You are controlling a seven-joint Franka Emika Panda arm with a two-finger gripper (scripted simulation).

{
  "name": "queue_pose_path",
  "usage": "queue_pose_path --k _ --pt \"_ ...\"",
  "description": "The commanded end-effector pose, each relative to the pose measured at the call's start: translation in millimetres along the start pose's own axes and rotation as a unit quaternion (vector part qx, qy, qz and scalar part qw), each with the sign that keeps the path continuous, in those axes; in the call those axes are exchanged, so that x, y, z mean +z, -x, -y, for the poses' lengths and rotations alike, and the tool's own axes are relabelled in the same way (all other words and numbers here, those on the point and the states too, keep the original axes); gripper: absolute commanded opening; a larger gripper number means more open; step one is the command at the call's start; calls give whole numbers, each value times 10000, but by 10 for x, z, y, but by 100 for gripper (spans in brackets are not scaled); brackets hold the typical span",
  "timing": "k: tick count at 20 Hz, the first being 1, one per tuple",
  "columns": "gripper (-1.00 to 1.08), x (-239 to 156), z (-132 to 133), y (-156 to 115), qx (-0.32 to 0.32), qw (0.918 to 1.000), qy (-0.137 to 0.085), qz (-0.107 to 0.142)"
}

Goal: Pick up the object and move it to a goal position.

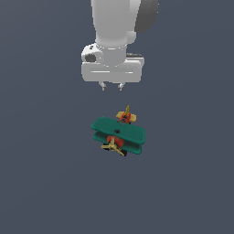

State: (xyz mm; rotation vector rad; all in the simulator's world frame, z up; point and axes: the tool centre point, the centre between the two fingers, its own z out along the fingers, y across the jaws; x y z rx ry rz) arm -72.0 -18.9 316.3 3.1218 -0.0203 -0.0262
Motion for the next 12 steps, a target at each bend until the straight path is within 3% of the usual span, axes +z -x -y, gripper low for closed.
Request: queue_pose_path --k 1,12 --pt "28 1 1 -1 -10 10000 4 3" --pt "28 61 70 -39 -491 9985 183 167"
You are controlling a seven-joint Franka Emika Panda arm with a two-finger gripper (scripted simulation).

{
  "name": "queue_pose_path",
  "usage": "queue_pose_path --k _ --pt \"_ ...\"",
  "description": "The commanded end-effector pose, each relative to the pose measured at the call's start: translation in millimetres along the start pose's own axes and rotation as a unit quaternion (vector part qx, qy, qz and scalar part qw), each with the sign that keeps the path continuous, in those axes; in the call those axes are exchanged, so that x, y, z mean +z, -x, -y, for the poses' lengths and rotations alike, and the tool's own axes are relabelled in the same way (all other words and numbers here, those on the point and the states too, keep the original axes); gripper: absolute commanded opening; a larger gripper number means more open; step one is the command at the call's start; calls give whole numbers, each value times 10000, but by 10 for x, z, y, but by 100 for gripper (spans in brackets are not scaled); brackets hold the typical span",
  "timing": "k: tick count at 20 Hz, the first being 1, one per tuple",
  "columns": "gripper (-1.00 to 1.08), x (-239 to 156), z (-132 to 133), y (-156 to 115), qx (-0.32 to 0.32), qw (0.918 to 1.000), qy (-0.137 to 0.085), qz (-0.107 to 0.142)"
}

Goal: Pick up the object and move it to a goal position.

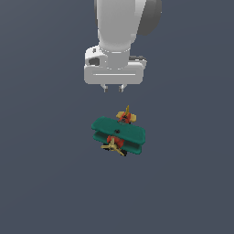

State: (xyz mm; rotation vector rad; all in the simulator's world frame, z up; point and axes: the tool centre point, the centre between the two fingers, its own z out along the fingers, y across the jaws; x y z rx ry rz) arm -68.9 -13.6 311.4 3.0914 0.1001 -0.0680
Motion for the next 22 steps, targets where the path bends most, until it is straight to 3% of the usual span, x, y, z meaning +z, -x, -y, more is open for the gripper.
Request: queue_pose_path --k 1,6,11,16,22 --pt "28 22 27 -17 -185 9998 67 65" --pt "28 82 96 -65 -693 9970 249 247" --pt "28 156 181 -126 -1336 9887 472 490" --pt "28 231 265 -189 -1979 9750 685 746" --pt "28 316 362 -266 -2716 9521 920 1058"
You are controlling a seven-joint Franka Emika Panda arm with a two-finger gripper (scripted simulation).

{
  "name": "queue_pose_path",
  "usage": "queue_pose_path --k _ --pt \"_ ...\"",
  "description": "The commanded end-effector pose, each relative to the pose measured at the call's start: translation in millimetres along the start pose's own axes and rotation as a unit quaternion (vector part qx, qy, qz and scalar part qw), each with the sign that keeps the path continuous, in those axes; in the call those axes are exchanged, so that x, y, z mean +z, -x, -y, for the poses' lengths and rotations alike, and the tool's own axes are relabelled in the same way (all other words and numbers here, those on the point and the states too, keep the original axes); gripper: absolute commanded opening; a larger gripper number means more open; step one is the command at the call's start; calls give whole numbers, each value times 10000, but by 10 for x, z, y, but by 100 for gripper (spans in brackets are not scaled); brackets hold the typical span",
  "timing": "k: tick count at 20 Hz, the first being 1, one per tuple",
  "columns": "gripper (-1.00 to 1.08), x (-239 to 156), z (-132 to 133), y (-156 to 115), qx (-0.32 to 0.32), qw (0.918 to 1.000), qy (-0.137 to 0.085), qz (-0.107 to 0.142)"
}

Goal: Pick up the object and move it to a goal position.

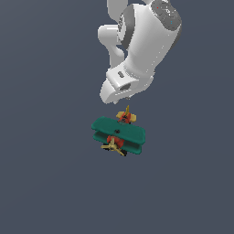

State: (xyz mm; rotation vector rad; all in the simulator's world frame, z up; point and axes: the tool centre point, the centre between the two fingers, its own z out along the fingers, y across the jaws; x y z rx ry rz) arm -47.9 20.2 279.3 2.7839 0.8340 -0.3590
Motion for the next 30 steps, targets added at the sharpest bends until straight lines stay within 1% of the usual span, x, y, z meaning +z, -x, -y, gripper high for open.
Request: queue_pose_path --k 1,4,8,11,15,18,22,26,30 --pt "28 20 21 -54 -323 9993 97 137" --pt "28 44 46 -119 -696 9969 205 299" --pt "28 73 78 -204 -1183 9911 340 516" --pt "28 94 101 -268 -1538 9848 435 680" --pt "28 120 129 -353 -1996 9742 551 899" --pt "28 138 150 -416 -2329 9646 631 1063" --pt "28 160 177 -501 -2755 9499 728 1282" --pt "28 181 204 -585 -3161 9332 813 1501" --pt "28 200 229 -668 -3546 9148 888 1717"
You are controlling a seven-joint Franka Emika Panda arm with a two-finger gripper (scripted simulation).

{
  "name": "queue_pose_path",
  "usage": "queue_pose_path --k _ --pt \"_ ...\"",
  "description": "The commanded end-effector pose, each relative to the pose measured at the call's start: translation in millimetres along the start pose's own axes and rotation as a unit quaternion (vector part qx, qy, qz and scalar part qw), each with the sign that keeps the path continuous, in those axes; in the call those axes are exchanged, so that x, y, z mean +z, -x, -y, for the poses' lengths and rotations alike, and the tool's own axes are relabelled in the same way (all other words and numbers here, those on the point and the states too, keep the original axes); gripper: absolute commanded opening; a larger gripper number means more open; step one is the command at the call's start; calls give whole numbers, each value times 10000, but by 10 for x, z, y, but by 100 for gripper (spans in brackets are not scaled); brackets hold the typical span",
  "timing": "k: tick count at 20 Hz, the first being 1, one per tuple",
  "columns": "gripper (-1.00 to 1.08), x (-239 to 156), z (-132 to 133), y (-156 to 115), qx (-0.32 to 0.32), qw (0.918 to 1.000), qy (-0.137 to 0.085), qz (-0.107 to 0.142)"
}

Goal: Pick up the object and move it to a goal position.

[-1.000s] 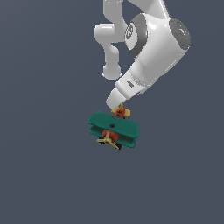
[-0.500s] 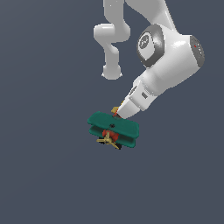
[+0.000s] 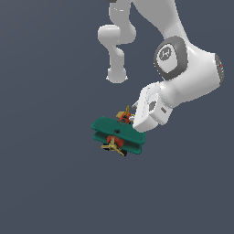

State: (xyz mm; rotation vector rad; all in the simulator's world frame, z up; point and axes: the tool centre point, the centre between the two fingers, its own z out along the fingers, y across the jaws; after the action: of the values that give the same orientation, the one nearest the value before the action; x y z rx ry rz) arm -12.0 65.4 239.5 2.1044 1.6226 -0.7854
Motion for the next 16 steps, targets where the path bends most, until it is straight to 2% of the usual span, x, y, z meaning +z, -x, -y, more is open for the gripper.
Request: queue_pose_path --k 1,8,16 --pt "28 -6 -22 -51 -268 9995 44 143" --pt "28 -25 -82 -190 -971 9938 137 527" --pt "28 -48 -147 -344 -1718 9803 196 957"
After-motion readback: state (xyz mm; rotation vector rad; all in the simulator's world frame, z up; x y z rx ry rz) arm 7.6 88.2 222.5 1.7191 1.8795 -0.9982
